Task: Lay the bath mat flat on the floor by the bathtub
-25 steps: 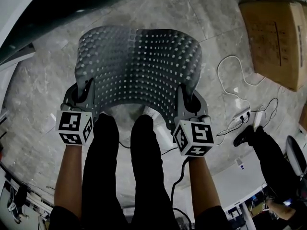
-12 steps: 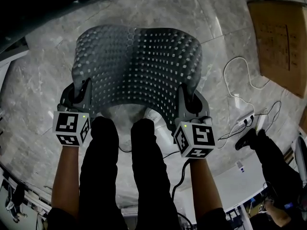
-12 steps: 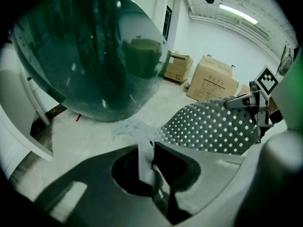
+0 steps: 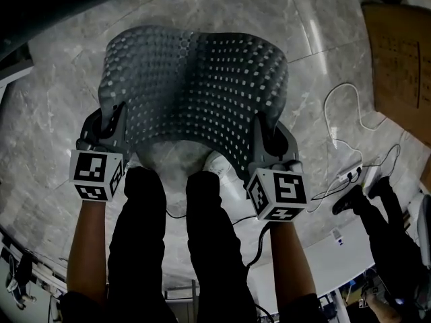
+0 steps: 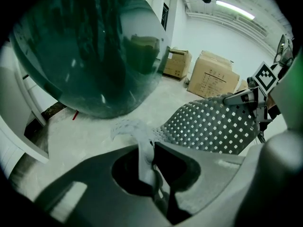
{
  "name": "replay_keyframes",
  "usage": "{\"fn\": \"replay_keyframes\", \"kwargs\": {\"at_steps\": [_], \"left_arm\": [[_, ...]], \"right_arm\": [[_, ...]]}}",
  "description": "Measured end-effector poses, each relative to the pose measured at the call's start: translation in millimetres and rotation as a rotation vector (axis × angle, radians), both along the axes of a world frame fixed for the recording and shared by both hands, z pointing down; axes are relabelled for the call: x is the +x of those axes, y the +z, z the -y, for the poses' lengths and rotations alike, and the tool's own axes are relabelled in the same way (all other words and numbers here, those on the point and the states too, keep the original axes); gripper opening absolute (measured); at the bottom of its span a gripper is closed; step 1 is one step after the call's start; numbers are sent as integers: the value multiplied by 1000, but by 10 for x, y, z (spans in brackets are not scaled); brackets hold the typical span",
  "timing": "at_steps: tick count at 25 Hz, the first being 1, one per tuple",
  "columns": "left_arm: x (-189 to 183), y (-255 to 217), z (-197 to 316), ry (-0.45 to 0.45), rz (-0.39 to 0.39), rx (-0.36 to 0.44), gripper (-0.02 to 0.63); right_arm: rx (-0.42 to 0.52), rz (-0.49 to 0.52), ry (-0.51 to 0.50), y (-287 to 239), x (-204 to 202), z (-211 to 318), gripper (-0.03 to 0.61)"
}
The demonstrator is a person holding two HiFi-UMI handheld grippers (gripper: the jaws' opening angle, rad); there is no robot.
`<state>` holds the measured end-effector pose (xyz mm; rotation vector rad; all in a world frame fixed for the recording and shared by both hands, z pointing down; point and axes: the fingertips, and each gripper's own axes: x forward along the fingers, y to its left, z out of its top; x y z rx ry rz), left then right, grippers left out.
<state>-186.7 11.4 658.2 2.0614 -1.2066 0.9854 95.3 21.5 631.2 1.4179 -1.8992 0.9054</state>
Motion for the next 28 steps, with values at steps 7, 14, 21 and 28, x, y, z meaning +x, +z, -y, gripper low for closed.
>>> {"fn": "replay_keyframes", "kwargs": {"at_steps": [7, 14, 21, 28], "left_arm": [[-89, 277, -35, 6, 11, 1, 17], [-159, 459, -70, 17, 23, -2, 18], [-278, 668, -86, 15, 42, -7, 18], [-449, 887, -110, -2, 66, -5, 18]], "right_arm": [[-7, -18, 9, 270, 94, -83, 64], [-13, -25, 32, 458, 218, -175, 67], [-24, -43, 49, 689, 416, -275, 69], [-31, -60, 80, 926, 518, -326, 69]]}}
